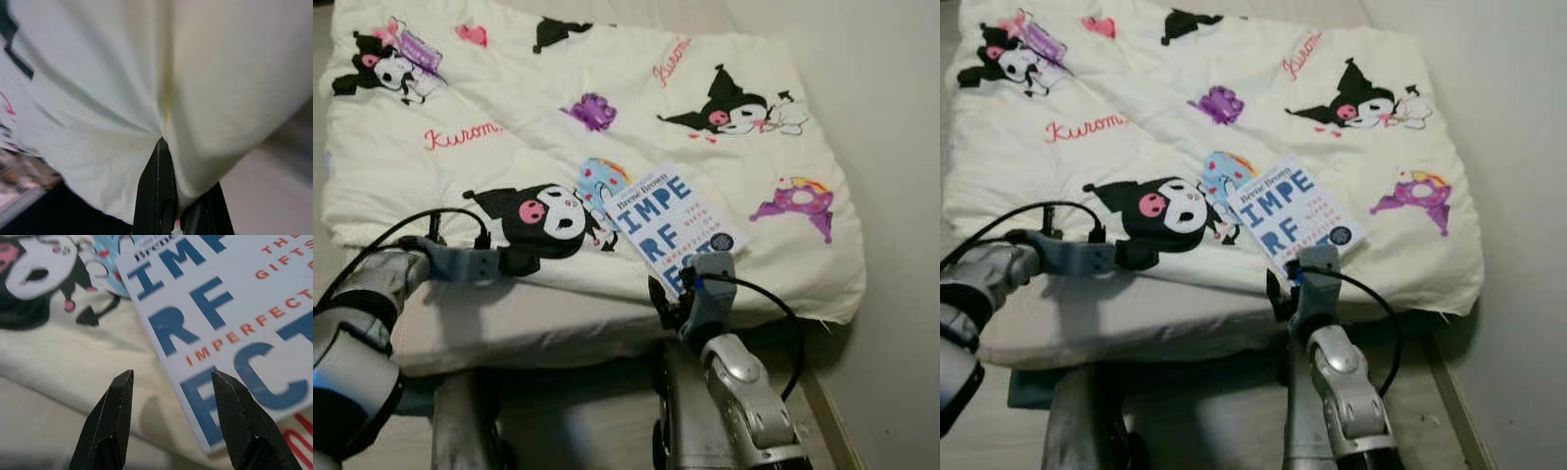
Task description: Clean up the room
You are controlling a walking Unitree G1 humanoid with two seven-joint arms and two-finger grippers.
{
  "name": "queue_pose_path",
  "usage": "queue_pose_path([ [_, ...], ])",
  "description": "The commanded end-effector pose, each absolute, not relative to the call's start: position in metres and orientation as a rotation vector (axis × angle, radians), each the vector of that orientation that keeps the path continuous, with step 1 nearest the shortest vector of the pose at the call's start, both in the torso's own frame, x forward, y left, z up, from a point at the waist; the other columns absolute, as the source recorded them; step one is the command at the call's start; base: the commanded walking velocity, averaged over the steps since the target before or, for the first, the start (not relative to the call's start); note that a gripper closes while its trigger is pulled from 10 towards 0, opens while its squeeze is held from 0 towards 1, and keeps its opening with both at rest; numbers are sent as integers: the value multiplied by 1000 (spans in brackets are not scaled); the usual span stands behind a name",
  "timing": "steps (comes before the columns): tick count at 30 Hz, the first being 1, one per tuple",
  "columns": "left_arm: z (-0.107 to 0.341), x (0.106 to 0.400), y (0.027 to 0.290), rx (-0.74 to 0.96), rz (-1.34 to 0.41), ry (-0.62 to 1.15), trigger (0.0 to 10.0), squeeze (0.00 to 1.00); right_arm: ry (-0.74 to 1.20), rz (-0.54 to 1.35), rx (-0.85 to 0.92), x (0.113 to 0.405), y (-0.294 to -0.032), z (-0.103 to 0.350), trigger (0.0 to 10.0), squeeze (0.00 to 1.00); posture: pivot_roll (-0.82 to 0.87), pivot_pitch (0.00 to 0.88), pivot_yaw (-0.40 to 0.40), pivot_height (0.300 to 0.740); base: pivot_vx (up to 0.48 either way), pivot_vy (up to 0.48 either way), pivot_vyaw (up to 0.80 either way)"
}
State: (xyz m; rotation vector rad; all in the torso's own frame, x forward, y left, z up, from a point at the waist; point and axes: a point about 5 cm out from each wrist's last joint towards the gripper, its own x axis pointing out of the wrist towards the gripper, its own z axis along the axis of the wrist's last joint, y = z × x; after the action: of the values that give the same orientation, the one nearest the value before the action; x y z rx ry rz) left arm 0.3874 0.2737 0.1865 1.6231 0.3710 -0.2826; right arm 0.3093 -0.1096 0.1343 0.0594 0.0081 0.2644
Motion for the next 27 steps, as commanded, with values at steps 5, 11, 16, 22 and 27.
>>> queue_pose_path([
  [5,170,375,279,1363,-499,583,0,0,52,262,74,305,-110,121,10000,0,-17,413,-25,527,0,0,0],
  [11,172,372,269,1259,-690,646,0,0,50,276,78,306,-110,119,10000,0,-8,406,-17,527,0,0,0],
  [16,175,366,266,1247,-866,718,0,0,46,285,81,307,-111,118,10000,0,4,405,-7,527,0,0,0],
  [22,170,354,268,1227,-1033,820,0,0,48,286,83,307,-111,117,10000,0,11,405,-2,527,0,0,0],
  [27,160,341,269,1141,-1176,897,0,0,48,286,85,307,-111,116,10000,0,15,403,0,527,0,0,0],
])
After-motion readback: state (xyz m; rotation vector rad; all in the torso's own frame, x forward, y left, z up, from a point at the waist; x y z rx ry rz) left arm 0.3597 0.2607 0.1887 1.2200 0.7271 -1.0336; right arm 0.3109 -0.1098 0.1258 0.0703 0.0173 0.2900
